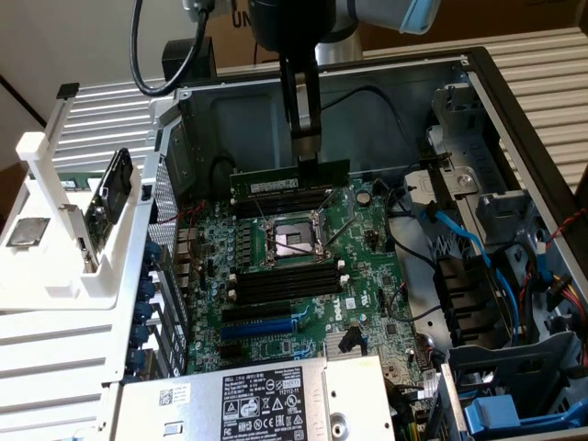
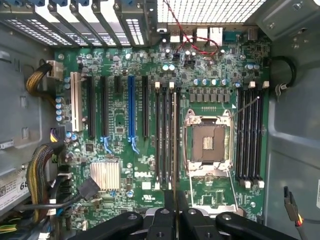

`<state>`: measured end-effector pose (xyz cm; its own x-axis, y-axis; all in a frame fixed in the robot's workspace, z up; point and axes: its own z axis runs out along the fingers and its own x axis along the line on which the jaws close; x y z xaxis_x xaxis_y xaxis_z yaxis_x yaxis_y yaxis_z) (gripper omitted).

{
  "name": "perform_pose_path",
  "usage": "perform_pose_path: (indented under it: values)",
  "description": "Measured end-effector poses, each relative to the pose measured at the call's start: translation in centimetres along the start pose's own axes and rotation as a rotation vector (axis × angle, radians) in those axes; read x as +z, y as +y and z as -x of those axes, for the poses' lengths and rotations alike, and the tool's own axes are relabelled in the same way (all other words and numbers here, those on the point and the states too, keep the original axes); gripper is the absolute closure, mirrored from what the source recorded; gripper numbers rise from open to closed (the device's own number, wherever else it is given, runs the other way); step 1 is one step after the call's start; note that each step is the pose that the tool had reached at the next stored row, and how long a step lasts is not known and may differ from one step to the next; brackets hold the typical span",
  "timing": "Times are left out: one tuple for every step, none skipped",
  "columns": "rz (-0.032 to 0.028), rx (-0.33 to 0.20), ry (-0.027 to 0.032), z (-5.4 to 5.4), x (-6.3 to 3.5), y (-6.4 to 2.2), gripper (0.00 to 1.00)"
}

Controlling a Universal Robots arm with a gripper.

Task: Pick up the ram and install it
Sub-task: 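Pick up the ram and move it above insertion slot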

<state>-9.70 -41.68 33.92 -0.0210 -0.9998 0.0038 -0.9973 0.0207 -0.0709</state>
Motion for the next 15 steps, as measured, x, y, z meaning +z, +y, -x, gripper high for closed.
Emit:
perform_pose_path:
  values:
    - [0.0002, 0.0, 0.0032, 0.0, 0.11, 0.01, 0.88]
    - [0.0001, -0.001, 0.007, 0.1, 0.23, 0.01, 0.88]
    - [0.0, -0.001, 0.011, 0.2, 0.34, 0.03, 0.88]
    - [-0.0001, -0.001, 0.0157, 0.3, 0.44, 0.04, 0.88]
    - [-0.0002, -0.002, 0.021, 0.5, 0.52, 0.05, 0.88]
    - [-0.0002, -0.002, 0.0263, 0.6, 0.62, 0.07, 0.88]
    - [-0.0004, -0.002, 0.0295, 0.7, 0.73, 0.14, 0.88]
    - [-0.0004, -0.002, 0.0314, 0.7, 0.86, 0.24, 0.88]
    - [-0.0003, -0.002, 0.0333, 0.7, 1.0, 0.32, 0.88]
    - [-0.0001, -0.002, 0.0342, 0.7, 1.12, 0.36, 0.88]
    - [0.0001, -0.003, 0.0343, 0.7, 1.29, 0.37, 0.88]
    - [0.0004, -0.003, 0.0344, 0.7, 1.43, 0.41, 0.88]
    - [0.0044, -0.003, 0.0345, 0.7, 1.67, 0.44, 0.88]
    - [0.0083, -0.003, 0.0344, 0.7, 1.75, 0.45, 0.88]
    - [0.0139, -0.003, 0.0346, 0.7, 1.82, 0.46, 0.88]
